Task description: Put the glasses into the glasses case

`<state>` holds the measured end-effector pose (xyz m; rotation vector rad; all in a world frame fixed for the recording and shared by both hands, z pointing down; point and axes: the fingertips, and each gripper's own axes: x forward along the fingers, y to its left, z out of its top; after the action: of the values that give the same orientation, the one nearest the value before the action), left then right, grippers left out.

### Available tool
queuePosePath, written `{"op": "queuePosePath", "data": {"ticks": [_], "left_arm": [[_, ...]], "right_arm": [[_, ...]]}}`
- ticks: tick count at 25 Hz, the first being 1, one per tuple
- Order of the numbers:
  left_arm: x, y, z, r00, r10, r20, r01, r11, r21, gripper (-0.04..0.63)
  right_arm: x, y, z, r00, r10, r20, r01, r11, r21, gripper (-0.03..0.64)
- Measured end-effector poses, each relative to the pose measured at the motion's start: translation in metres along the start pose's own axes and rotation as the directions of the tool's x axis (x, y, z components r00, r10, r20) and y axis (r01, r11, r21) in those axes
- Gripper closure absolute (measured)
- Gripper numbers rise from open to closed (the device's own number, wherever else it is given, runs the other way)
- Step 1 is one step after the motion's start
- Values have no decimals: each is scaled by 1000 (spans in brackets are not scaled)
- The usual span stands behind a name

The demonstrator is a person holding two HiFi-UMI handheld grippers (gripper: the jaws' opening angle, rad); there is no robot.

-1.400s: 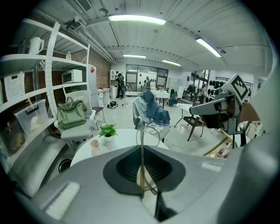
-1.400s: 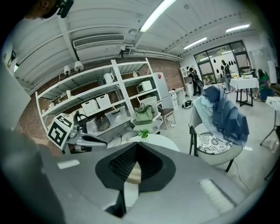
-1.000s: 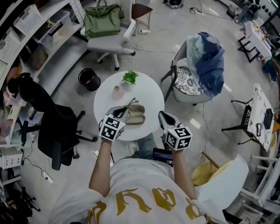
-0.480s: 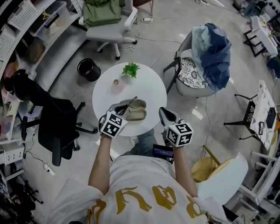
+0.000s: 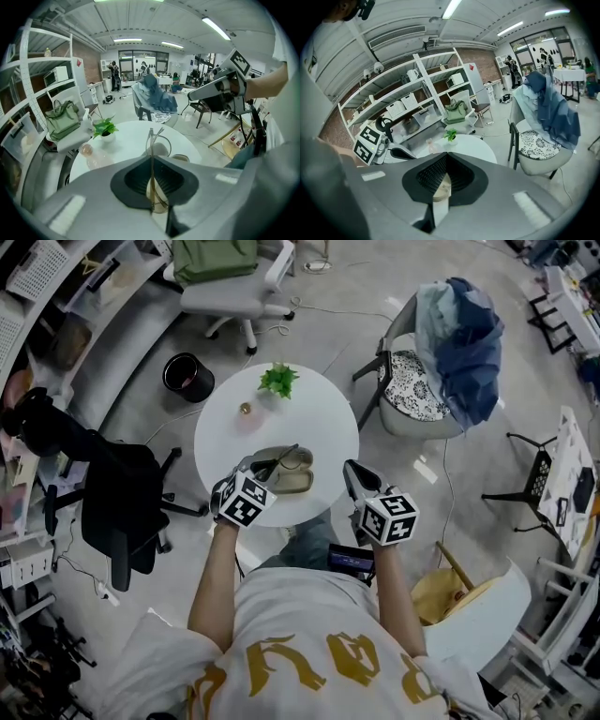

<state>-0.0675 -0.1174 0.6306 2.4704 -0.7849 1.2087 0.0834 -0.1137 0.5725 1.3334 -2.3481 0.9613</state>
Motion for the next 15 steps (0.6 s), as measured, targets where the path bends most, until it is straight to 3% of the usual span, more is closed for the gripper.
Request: {"op": "queuePosePath", "data": {"ticks": [6, 11, 15], "left_arm": [[13, -6, -6, 998, -26, -55, 29, 998, 50, 580], [23, -9, -18, 990, -50, -130, 68, 987, 145, 580], [30, -12, -23, 985, -73, -157, 99, 981, 167, 580]], "right_arm": [[9, -6, -4, 999, 14, -29, -14, 1000, 3, 589], [13, -18, -12, 998, 8, -55, -7, 1000, 21, 589], [14, -30, -18, 997, -3, -72, 5, 999, 32, 589]]}}
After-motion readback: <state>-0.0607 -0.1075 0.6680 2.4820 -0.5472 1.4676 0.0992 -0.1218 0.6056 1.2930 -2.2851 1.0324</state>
